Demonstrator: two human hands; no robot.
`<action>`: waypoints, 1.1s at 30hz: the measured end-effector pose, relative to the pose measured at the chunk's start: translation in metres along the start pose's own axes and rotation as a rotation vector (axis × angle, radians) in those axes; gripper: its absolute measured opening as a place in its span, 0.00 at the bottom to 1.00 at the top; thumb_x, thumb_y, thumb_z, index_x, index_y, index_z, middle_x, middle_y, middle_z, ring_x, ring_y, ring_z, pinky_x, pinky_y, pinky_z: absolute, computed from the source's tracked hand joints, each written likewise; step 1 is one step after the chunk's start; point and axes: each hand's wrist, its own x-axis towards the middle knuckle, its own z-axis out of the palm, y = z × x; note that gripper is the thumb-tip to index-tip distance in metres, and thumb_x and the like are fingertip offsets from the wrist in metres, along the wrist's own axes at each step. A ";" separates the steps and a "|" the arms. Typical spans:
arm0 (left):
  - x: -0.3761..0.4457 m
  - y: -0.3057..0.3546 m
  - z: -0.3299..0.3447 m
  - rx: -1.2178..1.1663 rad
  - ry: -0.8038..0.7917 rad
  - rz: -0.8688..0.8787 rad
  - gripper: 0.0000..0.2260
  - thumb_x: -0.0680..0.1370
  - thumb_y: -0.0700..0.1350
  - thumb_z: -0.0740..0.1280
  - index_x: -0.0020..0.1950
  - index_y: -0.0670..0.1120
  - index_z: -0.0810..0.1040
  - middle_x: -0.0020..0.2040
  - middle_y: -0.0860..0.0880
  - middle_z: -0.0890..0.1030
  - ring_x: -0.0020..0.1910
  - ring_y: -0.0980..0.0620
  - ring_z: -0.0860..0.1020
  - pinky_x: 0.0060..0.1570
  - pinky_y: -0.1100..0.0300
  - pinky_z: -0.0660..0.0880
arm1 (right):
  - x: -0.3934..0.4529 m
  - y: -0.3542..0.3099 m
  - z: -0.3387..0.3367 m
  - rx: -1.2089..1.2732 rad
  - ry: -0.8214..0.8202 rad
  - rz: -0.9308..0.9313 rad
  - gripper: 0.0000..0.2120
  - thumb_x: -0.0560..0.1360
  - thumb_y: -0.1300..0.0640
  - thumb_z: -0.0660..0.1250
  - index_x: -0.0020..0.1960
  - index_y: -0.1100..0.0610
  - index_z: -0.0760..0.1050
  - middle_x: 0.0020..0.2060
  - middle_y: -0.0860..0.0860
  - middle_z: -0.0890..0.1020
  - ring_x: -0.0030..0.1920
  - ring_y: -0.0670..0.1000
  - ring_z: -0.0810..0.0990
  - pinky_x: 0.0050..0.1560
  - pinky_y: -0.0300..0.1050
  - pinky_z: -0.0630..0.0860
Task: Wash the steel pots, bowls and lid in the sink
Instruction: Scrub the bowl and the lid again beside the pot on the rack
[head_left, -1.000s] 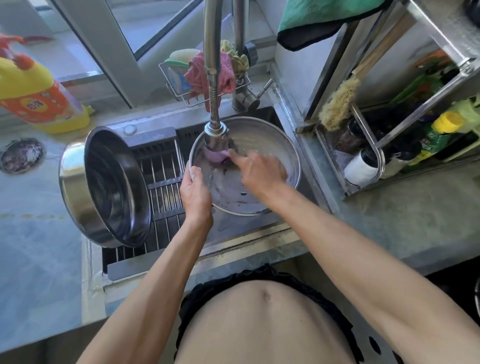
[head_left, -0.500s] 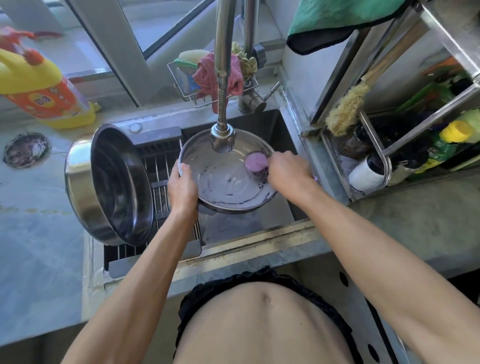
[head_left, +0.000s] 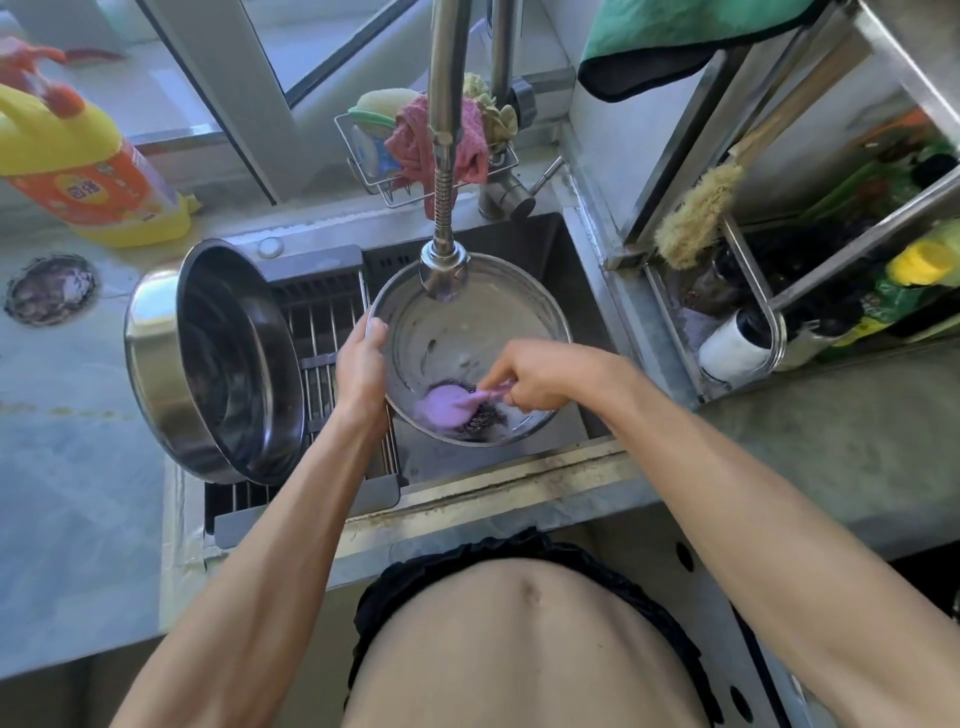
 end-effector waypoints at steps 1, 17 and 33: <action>-0.002 -0.001 -0.001 0.004 -0.007 0.003 0.15 0.84 0.45 0.58 0.57 0.58 0.84 0.57 0.50 0.85 0.57 0.46 0.83 0.62 0.47 0.78 | -0.001 0.006 -0.004 -0.073 0.026 0.069 0.21 0.77 0.64 0.60 0.63 0.47 0.80 0.51 0.53 0.82 0.45 0.53 0.79 0.40 0.40 0.74; -0.009 0.000 -0.004 0.062 0.112 0.060 0.15 0.84 0.49 0.57 0.62 0.57 0.83 0.55 0.54 0.84 0.61 0.44 0.82 0.63 0.42 0.78 | -0.006 0.004 -0.003 -0.239 0.167 0.296 0.16 0.79 0.60 0.61 0.66 0.57 0.75 0.58 0.55 0.80 0.54 0.57 0.80 0.49 0.47 0.74; -0.012 -0.001 0.020 0.100 0.049 0.120 0.16 0.86 0.47 0.58 0.68 0.52 0.81 0.56 0.54 0.84 0.54 0.57 0.81 0.54 0.63 0.78 | -0.004 -0.002 0.008 -0.247 0.260 0.248 0.18 0.77 0.63 0.60 0.65 0.55 0.75 0.59 0.57 0.79 0.57 0.60 0.80 0.48 0.48 0.73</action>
